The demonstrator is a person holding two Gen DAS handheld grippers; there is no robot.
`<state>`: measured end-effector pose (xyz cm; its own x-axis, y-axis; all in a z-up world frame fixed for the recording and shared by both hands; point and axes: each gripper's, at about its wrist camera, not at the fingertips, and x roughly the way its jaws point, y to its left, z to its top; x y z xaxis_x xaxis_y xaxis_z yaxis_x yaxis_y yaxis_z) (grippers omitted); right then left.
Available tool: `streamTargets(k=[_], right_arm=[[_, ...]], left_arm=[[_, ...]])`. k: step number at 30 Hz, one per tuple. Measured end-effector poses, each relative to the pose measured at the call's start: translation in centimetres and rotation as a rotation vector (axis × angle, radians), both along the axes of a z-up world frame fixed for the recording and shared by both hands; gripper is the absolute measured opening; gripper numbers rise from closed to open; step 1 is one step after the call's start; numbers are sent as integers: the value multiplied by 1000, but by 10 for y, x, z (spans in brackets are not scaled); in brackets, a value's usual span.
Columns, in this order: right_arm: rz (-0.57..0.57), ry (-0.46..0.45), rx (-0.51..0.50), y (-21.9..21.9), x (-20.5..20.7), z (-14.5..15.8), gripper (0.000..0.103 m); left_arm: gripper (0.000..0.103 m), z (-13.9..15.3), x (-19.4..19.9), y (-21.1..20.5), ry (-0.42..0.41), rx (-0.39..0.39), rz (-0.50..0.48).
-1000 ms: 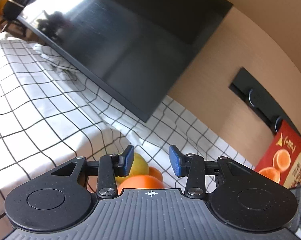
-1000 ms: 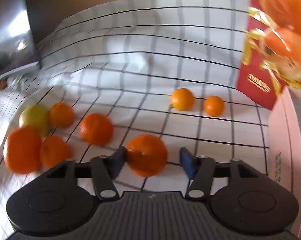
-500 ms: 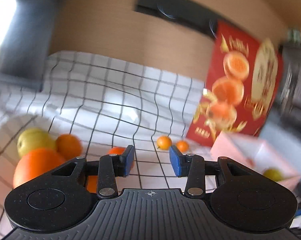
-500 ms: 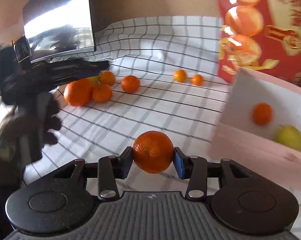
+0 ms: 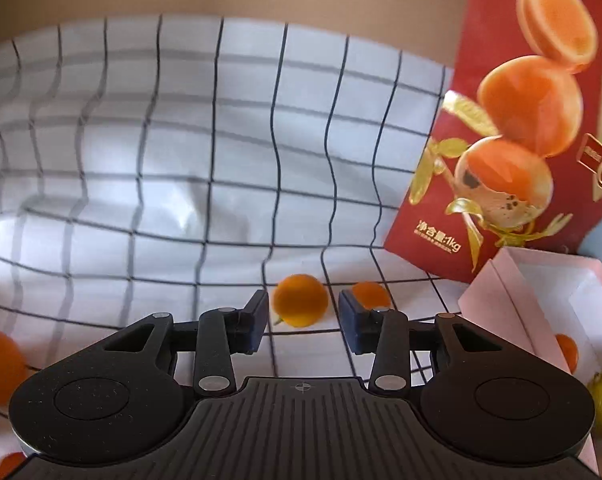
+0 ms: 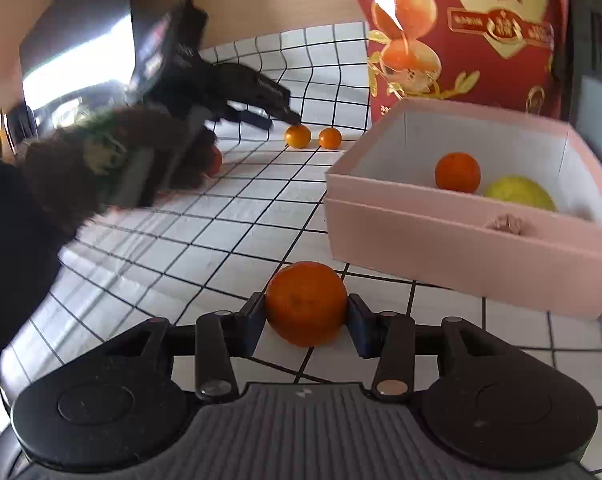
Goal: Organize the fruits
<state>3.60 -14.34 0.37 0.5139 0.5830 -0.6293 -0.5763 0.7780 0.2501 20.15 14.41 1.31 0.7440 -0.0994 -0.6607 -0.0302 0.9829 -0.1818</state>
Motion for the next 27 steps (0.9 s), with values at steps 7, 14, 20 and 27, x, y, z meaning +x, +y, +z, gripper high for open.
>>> streamTargets(k=[7,14,20,27], right_arm=[[-6,38,44,-5,4,-3,44],[0,-42,-40,5,-9,0,52],[-25,-10,-32,1,-3,-1,67],[-27,-31,-106,12,-5,-1,76]], left_arm=[[40,-16,5,-4,1,10,56],[40,0,-59,-2,-98,-36,-12],[40,2,-165,-23,-73,-78,-126],[40,-11,-230,-36,-155,-136,-118]])
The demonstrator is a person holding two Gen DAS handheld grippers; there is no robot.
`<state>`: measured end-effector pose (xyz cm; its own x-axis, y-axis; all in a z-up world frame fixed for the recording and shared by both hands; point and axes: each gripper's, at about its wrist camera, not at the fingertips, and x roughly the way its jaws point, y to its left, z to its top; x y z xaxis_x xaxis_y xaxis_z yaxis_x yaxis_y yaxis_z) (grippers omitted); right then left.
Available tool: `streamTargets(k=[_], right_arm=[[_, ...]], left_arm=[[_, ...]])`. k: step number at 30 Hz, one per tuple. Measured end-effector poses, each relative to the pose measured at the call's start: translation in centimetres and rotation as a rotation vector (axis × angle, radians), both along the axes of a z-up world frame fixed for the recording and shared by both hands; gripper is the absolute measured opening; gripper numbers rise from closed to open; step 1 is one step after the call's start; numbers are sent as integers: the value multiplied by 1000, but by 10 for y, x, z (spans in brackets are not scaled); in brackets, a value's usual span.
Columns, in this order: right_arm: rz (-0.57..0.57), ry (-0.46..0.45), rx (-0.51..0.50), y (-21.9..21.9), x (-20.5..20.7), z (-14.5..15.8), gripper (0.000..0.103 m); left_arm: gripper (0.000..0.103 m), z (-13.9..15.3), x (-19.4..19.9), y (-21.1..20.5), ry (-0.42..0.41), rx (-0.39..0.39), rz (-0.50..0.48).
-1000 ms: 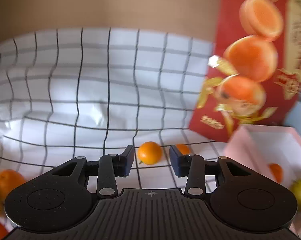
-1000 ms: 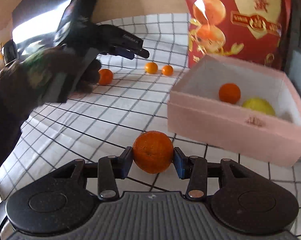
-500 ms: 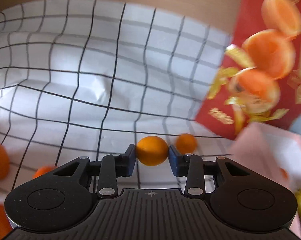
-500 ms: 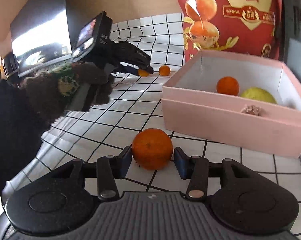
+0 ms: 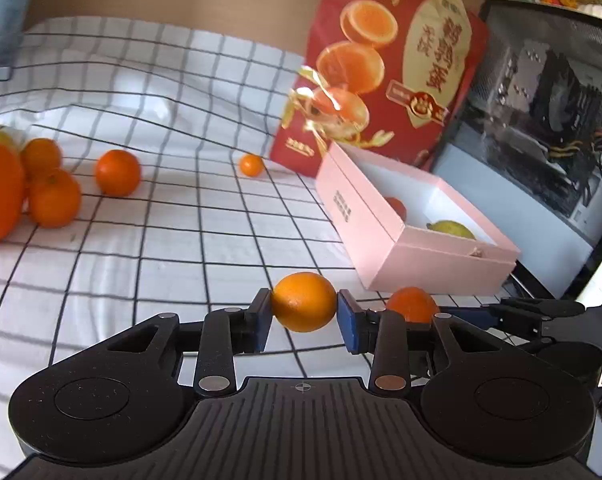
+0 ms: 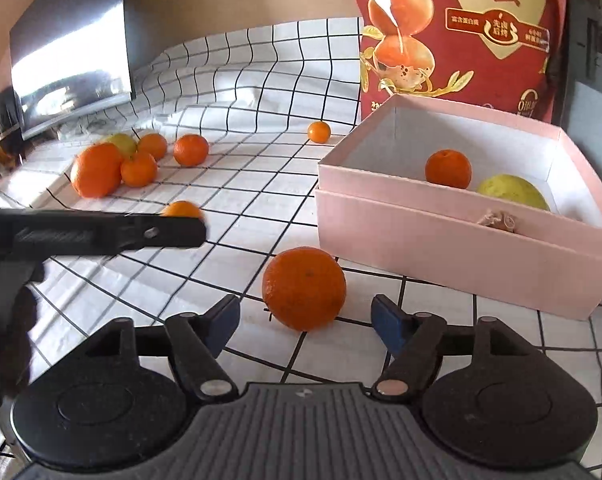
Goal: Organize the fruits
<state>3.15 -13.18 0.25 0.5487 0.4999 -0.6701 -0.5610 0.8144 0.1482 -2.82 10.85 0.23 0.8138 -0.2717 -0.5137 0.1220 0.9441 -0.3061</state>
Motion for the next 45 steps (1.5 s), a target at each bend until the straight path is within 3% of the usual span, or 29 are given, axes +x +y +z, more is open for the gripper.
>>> streamTargets(k=[5,9,14,20,25,28,32,37,39,45], right_arm=[[5,-5,-33,5,-1,1,84],[8,6,-34,4,1,1,86],[-72,27,-28,-12,6,3,85],[-157,-9,-114,-43,0,2,85],[-126,18,-48,-63,-7,3,85],[-63,32,-12,-57,-15,4,85],[-7,20,-45,-31,-20,4,85],[-14,-1,-66,-2,-6,4,85],[-18,6,-61,5,4,4,82],[-20,10,-76,15,19,6,49]], left_arm=[[40,-8,2,5,21,-67,4],[40,-10,-1,5,44,-72,8],[40,-13,-3,8,59,-95,23],[40,-13,-3,8,59,-105,29],[40,-14,-3,10,59,-122,35],[40,-15,-3,11,58,-140,46],[40,-15,-4,13,53,-149,60],[40,-15,-4,13,52,-154,62],[40,-15,-4,13,51,-155,62],[40,-15,-4,12,50,-146,61]])
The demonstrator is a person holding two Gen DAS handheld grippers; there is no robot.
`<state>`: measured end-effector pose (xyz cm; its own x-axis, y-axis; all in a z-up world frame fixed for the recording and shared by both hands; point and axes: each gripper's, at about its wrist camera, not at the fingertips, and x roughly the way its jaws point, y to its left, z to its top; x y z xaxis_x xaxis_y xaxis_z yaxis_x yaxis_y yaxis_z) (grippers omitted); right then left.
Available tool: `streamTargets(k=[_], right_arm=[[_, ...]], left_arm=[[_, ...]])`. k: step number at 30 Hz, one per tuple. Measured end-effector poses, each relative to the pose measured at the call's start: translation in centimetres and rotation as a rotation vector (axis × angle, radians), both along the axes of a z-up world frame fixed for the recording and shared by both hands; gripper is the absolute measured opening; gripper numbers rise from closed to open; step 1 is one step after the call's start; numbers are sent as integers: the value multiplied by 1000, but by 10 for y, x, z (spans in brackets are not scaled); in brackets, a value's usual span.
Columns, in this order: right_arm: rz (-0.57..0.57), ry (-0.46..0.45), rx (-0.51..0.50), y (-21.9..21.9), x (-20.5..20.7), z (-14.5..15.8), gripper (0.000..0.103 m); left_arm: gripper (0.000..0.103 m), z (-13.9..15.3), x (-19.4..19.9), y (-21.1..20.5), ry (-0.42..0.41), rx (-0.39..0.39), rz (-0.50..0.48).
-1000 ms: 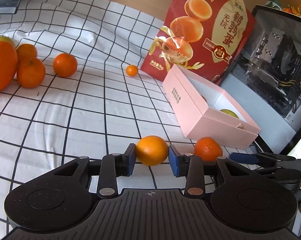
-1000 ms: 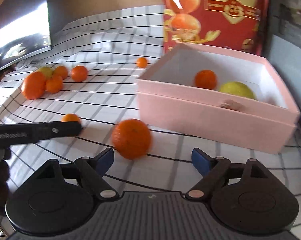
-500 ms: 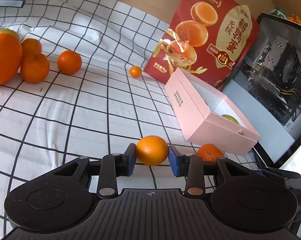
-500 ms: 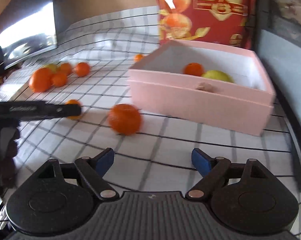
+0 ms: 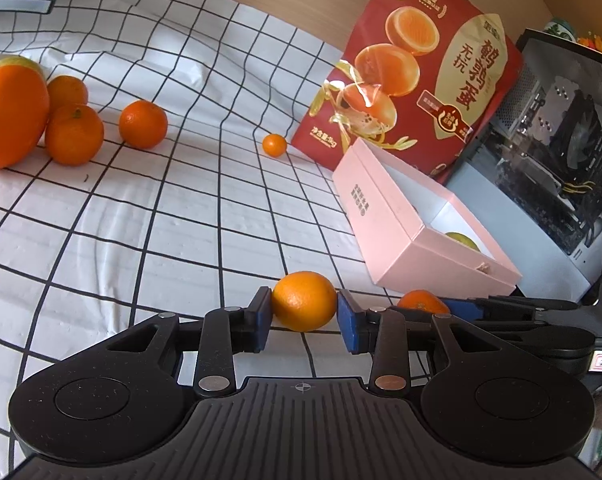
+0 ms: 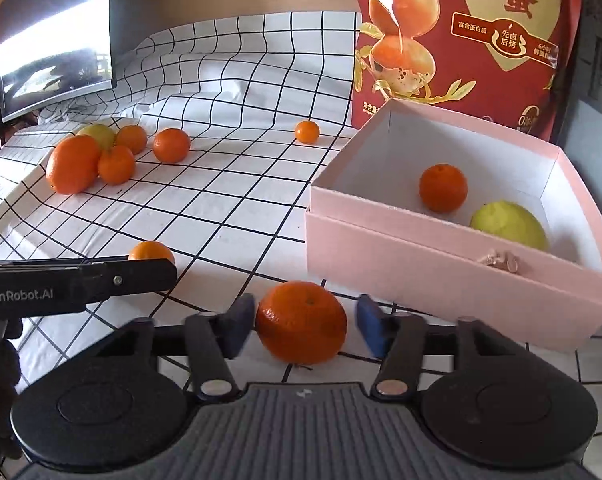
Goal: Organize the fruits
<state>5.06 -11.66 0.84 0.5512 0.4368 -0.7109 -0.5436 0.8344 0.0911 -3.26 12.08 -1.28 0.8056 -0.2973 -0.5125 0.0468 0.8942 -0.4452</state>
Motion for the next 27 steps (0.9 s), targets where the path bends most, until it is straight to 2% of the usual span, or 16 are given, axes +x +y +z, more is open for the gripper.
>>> streamTargets(k=[1,3,5,9,12,15,17,20,24,27], right_arm=[[5,11,6,-1,0,0,45],[-3,36,12,-5,-1,3,44],[-10,25,8,-13,-6,9,44],[-32,-20,12,-38,-20,29,44],[-52,-32,53,-61,-28,53,44],[-94,-100,89,-81,-31,86,44],[-124,-153,110,-89,-27,111,44],[-152,-183,131,-90,-6,143,44],[-221,-219,69,-73,33,171,44],[-255,-188,45,-61,65,180,44]], left_arm=[[40,0,0,-1,0,6,0],[40,1,0,-4,-1,28,-2],[40,2,0,-9,-1,51,-13],[40,10,9,-14,19,-37,-86],[40,41,18,-26,-56,-16,-119],[40,78,31,-39,-127,1,-151],[40,99,46,-50,-150,1,-183],[40,122,75,-70,-155,29,-213],[40,118,116,-99,-105,103,-219],[40,96,146,-113,-24,101,-247]])
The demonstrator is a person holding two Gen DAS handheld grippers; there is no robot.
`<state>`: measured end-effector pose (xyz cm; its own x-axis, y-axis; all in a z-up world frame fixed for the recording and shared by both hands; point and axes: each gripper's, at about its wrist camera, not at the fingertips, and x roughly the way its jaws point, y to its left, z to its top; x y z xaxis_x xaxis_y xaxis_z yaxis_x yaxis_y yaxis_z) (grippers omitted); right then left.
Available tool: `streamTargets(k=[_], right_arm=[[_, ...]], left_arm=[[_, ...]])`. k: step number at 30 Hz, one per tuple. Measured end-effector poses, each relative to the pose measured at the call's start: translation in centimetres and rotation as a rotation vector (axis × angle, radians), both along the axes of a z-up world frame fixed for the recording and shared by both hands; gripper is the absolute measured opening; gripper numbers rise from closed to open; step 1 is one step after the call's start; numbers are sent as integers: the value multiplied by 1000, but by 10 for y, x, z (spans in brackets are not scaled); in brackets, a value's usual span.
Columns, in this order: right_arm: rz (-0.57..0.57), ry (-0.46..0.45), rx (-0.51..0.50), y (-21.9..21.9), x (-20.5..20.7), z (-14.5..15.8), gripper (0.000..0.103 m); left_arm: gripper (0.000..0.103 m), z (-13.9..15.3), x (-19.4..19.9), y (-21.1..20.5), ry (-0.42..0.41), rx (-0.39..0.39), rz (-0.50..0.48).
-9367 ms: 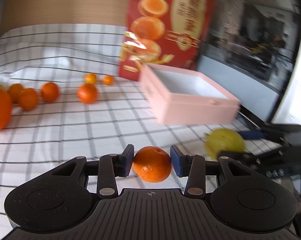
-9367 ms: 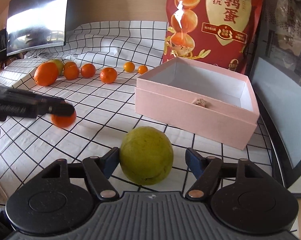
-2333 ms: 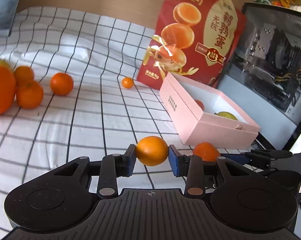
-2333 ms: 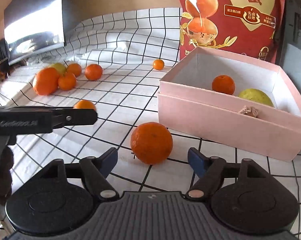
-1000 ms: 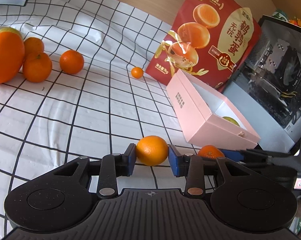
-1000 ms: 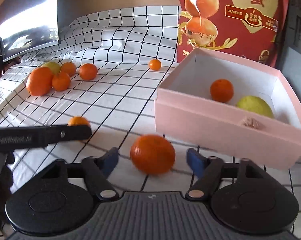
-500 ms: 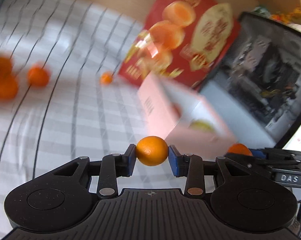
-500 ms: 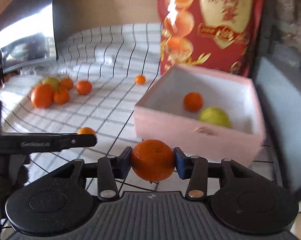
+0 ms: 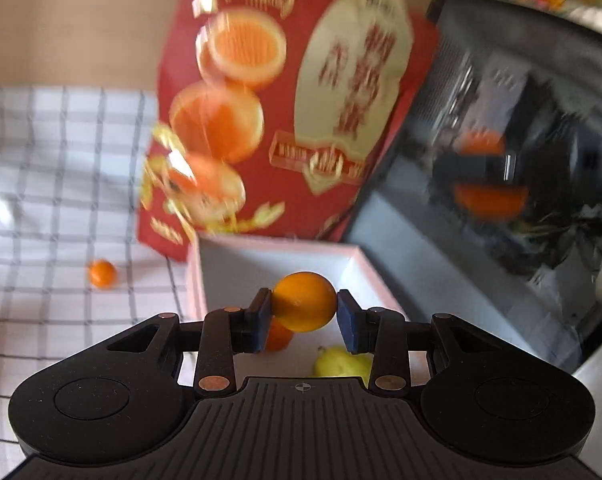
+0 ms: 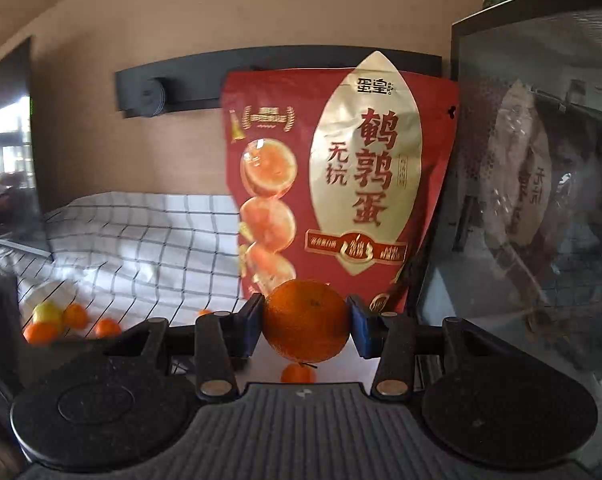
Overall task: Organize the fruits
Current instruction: 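Lower both mandarins into the pink box and open both tools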
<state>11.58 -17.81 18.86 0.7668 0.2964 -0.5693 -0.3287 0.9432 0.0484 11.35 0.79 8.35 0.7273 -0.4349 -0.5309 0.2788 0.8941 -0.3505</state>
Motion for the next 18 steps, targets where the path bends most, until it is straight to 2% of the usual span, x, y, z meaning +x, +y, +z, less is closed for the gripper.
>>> streamTargets(k=[2,5,8,11,14,18], right_arm=[[-20,14,-14,5,19,1,44],[-55,41,-27,10,44,-5,44],[-79,87,-19,11,59,-14,44],[-78,114,-11,10,63,-23,44],[-86,121,-26,11,64,-30,44],[-88,126,-20,9,62,-33,44]], left_arm=[[40,-14,14,-7,48,10,-26],[40,-27,26,-15,88,87,-20],[40,-24,22,-15,29,139,-25],[40,-13,15,-7,-17,104,-58],[40,-4,6,-1,-64,83,-45],[40,-2,1,6,-74,54,-33]])
